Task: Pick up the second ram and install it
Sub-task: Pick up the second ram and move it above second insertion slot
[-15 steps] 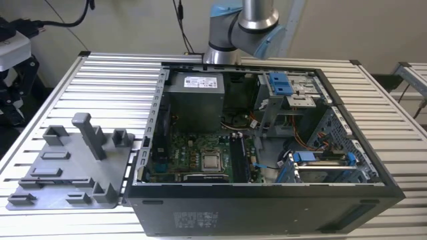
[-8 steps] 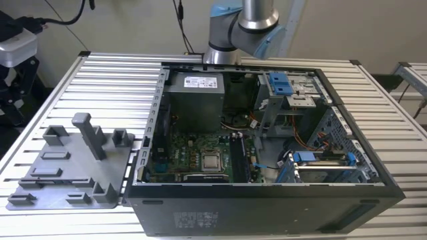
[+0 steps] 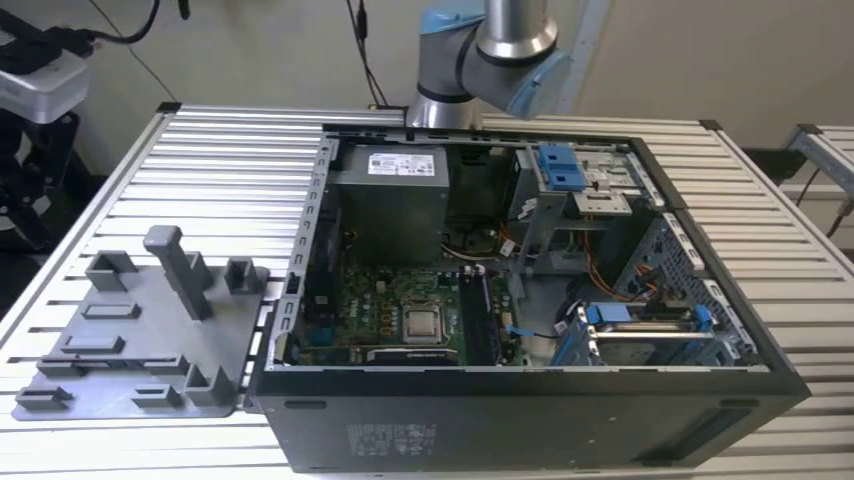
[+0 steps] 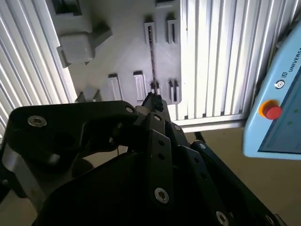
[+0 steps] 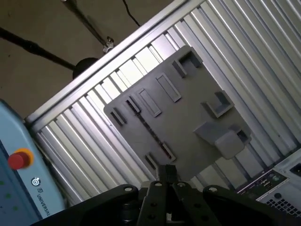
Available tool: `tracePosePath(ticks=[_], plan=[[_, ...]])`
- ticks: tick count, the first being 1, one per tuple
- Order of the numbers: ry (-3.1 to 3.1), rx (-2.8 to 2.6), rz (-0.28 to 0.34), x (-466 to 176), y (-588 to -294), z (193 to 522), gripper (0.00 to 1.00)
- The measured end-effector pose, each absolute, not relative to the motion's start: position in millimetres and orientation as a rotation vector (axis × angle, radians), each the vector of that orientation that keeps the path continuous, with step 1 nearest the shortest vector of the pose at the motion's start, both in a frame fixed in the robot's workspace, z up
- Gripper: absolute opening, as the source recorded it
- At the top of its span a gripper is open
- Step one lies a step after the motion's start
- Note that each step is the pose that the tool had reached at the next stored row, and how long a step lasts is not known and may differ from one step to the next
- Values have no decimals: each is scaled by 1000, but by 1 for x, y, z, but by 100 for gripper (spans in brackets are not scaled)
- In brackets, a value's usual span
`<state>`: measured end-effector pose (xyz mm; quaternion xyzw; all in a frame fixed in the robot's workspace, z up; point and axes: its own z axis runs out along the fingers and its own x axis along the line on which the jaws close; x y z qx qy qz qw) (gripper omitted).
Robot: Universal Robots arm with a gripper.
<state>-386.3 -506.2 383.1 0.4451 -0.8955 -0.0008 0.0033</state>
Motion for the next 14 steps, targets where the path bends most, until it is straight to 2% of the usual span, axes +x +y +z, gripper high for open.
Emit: tracePosePath(ticks=[14], plan=[[-2715,1567,2,-390,-499,380,11]])
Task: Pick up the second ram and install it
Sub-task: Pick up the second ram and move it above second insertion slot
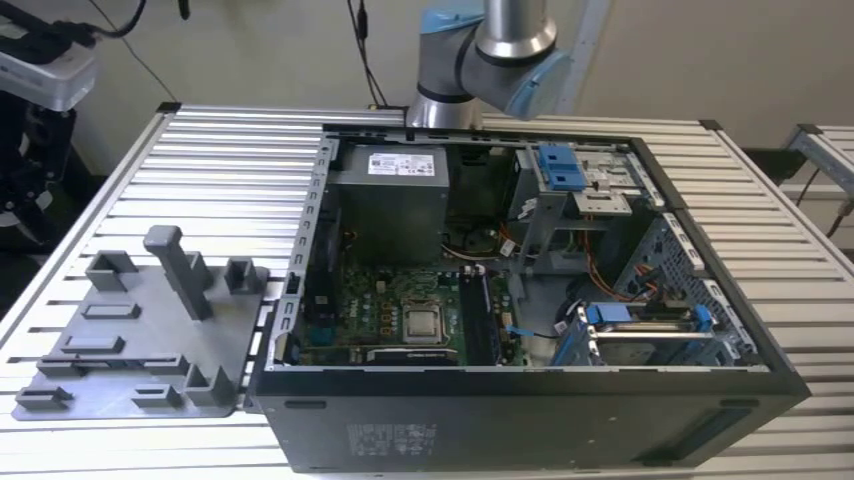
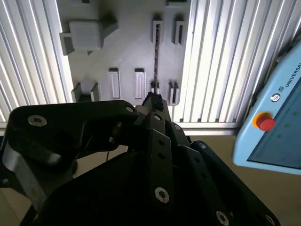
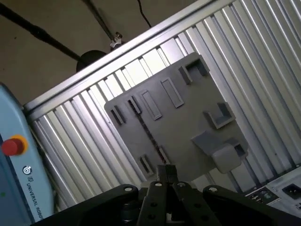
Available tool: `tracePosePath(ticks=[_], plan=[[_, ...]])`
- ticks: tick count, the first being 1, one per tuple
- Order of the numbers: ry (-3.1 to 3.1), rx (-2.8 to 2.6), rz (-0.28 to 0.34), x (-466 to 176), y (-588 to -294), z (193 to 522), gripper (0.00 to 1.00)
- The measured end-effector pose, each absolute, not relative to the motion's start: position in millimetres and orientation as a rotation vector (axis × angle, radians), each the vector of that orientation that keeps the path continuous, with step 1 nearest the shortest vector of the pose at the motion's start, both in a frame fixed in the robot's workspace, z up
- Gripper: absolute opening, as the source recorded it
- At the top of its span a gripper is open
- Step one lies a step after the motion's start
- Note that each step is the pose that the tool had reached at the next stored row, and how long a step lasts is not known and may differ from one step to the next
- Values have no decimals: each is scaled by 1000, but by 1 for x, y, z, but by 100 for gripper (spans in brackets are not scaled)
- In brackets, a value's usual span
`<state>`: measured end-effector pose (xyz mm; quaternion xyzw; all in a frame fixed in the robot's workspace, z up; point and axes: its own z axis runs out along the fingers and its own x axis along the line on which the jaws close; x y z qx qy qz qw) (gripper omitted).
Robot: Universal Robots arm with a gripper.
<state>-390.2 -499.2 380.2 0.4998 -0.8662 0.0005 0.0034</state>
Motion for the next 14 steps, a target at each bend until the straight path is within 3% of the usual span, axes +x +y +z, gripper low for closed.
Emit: tracePosePath(ticks=[14], plan=[[-2569,1795,6,-392,-498,377,11]])
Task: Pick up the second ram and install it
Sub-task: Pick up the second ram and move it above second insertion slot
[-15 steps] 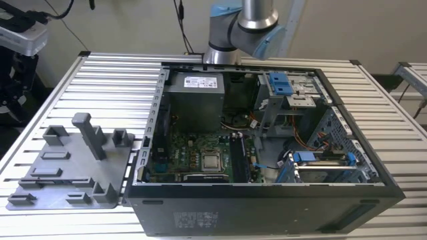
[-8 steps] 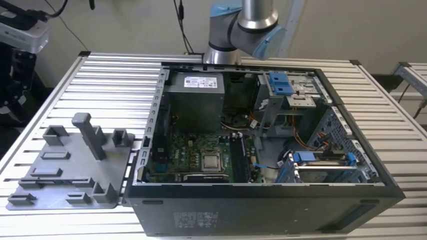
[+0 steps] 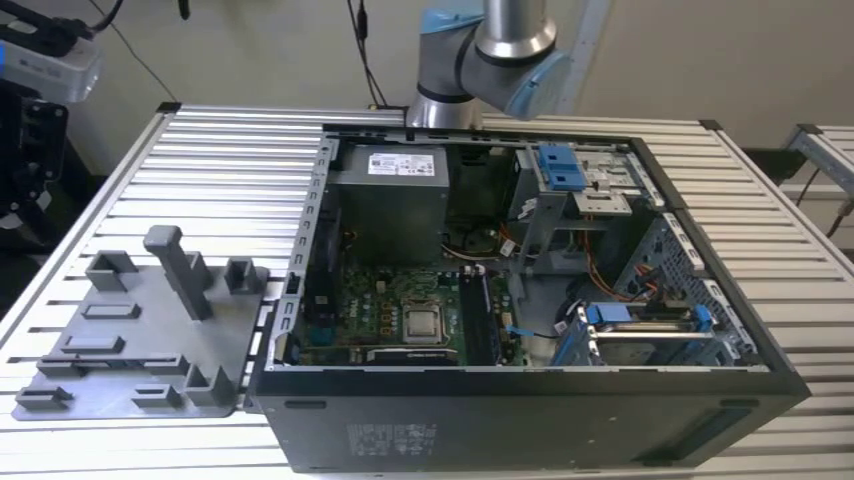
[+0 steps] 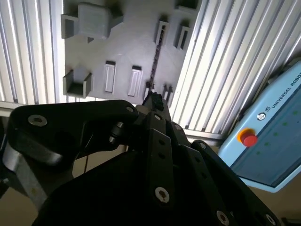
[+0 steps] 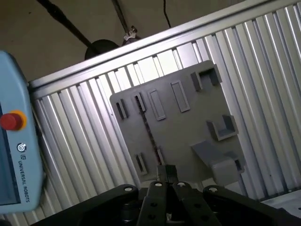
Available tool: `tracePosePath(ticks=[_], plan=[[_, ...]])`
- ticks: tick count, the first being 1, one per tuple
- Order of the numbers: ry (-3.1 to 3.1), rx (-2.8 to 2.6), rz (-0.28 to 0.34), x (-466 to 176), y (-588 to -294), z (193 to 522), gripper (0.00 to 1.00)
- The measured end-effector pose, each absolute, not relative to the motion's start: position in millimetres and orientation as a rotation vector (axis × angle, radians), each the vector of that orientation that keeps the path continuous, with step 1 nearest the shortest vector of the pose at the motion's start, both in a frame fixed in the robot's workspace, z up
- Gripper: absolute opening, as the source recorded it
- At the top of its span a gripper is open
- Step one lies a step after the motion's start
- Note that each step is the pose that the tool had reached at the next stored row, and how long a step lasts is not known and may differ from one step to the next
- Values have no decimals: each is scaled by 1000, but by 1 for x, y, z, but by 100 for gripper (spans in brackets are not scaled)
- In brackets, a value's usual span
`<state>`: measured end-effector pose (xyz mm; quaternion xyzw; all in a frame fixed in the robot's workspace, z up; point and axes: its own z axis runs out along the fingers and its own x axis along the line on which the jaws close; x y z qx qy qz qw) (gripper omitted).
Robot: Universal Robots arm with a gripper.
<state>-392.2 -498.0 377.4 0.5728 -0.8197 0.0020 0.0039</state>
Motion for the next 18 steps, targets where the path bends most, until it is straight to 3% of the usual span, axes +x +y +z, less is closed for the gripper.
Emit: tracePosePath(ticks=[12,18], plan=[[-2545,1829,6,-392,-498,377,11],[-2542,1832,6,-392,-498,377,20]])
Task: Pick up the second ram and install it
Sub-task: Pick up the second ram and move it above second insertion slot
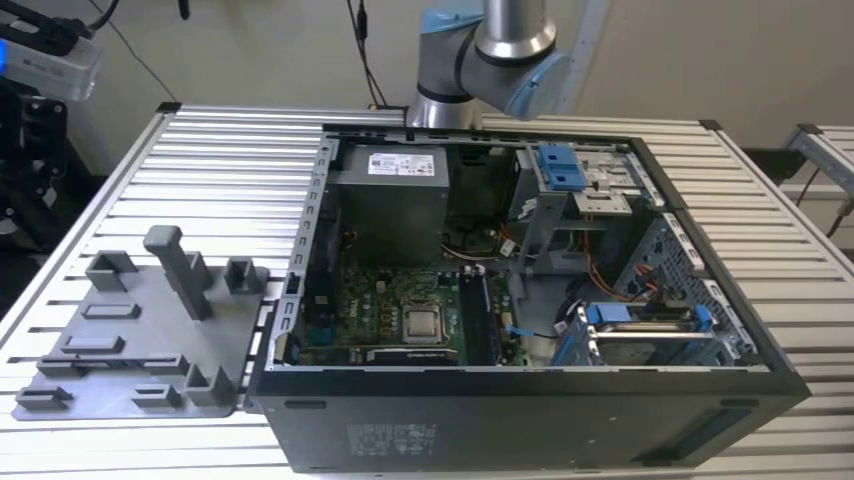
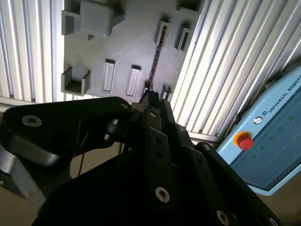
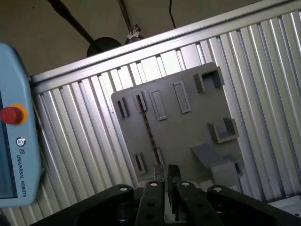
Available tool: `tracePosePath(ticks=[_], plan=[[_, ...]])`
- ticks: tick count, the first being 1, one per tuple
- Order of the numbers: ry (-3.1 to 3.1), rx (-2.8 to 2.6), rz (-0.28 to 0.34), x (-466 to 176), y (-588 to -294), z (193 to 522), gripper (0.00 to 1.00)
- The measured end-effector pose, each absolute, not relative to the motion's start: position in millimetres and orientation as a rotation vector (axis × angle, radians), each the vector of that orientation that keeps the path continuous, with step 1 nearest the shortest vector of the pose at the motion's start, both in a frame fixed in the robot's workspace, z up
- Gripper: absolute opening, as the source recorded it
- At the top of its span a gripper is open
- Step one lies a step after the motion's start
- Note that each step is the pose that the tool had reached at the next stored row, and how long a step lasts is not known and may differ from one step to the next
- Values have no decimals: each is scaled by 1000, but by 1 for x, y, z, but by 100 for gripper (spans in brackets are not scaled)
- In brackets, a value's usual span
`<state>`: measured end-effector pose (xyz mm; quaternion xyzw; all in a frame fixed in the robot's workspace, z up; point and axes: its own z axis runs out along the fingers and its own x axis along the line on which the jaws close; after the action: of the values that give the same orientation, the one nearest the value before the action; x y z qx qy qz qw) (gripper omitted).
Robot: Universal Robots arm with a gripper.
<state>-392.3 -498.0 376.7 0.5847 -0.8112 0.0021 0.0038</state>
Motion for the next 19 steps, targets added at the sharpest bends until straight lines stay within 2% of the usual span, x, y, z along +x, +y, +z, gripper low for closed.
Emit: tracePosePath(ticks=[2,4,5,19], plan=[[-2542,1834,6,-392,-498,377,31],[-2541,1835,6,-392,-498,377,31],[-2540,1835,6,-392,-498,377,38],[-2515,1869,6,-392,-498,373,38]])
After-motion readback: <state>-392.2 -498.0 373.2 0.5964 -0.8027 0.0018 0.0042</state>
